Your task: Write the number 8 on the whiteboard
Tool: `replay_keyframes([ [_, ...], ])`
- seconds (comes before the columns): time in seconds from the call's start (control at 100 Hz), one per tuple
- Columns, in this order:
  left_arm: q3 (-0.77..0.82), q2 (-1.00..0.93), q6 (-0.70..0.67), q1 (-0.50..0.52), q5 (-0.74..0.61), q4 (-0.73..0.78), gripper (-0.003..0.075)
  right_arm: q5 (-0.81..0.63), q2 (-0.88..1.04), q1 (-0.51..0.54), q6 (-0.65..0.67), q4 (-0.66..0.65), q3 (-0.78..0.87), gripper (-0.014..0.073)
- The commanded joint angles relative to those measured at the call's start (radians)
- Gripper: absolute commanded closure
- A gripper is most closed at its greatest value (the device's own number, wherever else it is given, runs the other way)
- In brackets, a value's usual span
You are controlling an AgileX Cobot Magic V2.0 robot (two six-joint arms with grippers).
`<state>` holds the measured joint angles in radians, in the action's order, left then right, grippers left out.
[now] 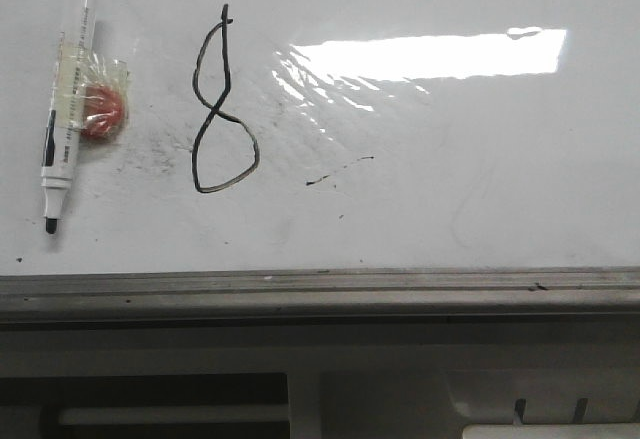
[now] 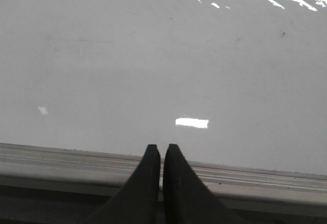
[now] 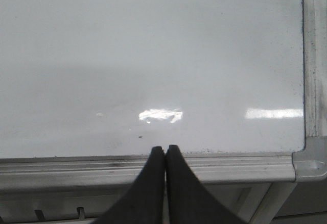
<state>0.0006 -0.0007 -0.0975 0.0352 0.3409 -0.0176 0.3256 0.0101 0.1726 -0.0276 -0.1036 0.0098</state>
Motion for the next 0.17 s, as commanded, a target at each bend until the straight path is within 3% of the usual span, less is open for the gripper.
replay_keyframes([
  [0.0, 0.033, -0.031, -0.008, 0.002, -0.042, 0.002, 0.0741, -0.019, 0.022, 0.008, -0.009, -0.002, 0.013, 0.0657],
  [0.16, 0.033, -0.031, -0.008, 0.002, -0.042, 0.002, 0.0741, -0.019, 0.022, 0.008, -0.009, -0.002, 0.013, 0.0657],
])
